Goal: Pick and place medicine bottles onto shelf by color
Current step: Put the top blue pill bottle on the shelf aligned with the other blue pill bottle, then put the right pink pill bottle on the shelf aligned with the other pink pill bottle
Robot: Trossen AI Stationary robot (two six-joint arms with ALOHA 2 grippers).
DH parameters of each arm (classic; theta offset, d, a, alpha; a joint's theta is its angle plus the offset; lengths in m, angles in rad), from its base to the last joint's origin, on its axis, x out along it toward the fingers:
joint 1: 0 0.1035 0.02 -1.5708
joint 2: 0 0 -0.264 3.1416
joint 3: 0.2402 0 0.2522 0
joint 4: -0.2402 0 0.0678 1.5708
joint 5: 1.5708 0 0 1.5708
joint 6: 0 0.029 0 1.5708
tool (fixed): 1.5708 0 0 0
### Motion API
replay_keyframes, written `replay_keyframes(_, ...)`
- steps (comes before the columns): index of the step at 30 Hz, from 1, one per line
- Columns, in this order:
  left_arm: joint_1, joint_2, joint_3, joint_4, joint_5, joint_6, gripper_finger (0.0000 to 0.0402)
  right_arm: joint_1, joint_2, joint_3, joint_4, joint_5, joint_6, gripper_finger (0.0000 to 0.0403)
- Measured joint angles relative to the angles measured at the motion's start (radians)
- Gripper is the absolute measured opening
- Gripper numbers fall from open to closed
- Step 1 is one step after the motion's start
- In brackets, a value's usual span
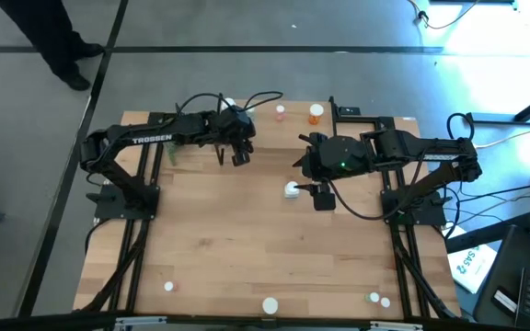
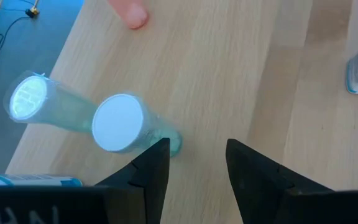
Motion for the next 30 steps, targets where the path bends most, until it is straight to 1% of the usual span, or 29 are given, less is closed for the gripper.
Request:
replay_keyframes(9, 0.01, 0.0, 0.001, 0.033, 0.0, 0.032, 0.015, 0.0, 0.0, 0.0, 0.0, 0.0, 0.0, 0.0264)
replay_keyframes(23, 0.024, 0.0, 0.001, 0.032, 0.001, 0.077, 0.015, 0.0, 0.0, 0.0, 0.0, 0.0, 0.0, 0.0264)
replay_keyframes(30, -0.034, -0.022, 0.001, 0.02, -0.003, 0.072, 0.015, 0.0, 0.0, 0.0, 0.0, 0.0, 0.0, 0.0264)
